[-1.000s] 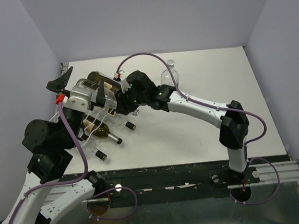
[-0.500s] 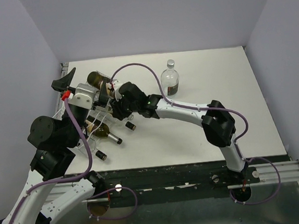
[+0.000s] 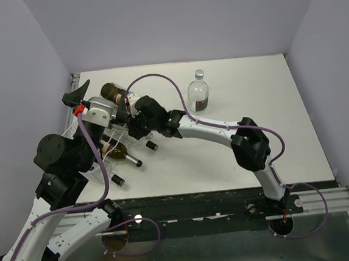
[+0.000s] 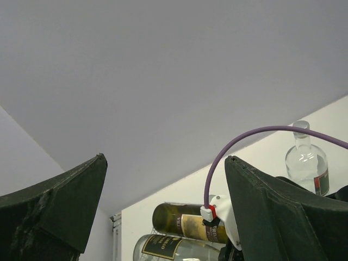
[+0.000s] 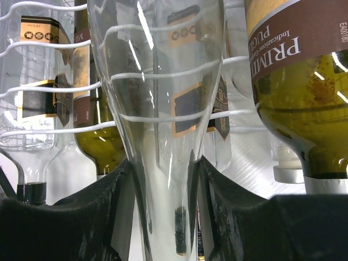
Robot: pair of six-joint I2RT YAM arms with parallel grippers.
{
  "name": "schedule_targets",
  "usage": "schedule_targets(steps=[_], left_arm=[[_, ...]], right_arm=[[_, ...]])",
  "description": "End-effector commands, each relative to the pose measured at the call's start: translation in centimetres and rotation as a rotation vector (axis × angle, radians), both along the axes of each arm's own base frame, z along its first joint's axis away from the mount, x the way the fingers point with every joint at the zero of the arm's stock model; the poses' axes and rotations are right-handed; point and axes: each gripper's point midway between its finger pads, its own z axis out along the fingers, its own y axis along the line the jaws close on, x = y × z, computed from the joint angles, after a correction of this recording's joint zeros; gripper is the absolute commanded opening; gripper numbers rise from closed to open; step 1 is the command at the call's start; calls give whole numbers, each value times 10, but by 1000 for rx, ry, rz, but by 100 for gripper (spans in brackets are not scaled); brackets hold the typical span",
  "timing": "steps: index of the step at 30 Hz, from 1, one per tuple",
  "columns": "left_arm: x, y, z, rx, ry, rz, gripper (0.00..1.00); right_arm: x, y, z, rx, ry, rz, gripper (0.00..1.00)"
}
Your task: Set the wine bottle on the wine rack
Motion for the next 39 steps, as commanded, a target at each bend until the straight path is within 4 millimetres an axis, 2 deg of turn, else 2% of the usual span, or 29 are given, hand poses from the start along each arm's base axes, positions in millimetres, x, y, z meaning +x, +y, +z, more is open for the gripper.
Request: schedule_targets(steps=[1,3,5,7,14,19,23,26,29,31,35,39], left_arm=[[1,1,0,-9,8,4,99],[1,1,0,-8,8,4,99],[0,0,0,-5,7,3,99],[1,1,1,-7,3,5,99],[1,0,5,1,-12,4,99],[2,-2,3,-4,-4,-3,99],[1,-5,3,-7,-3,-19,99],[0,-9,4,-8,-6,-38,99],[-1,-11,6,-10,-13,-52,99],[0,-14,4,-9,-6,-61,99],[1,-17,5,-9,-4,-75,99],[2,-21,3,-7,7,-89,99]], right_arm=[[19,22,66,161,-133,-32,43],[17,16,71,172,-143,-36,60],[14,12,80,186,-164,-34,73],[15,6,90,191,-185,-47,81],[14,-11,131,223,-242,-79,85],[17,-37,161,213,-310,-152,86],[30,-73,185,135,-383,-271,86],[43,-108,194,34,-413,-385,86],[58,-157,204,-40,-412,-562,88],[63,-179,209,-56,-407,-608,88],[74,-220,201,-89,-357,-705,88],[88,-261,172,-153,-240,-800,88]])
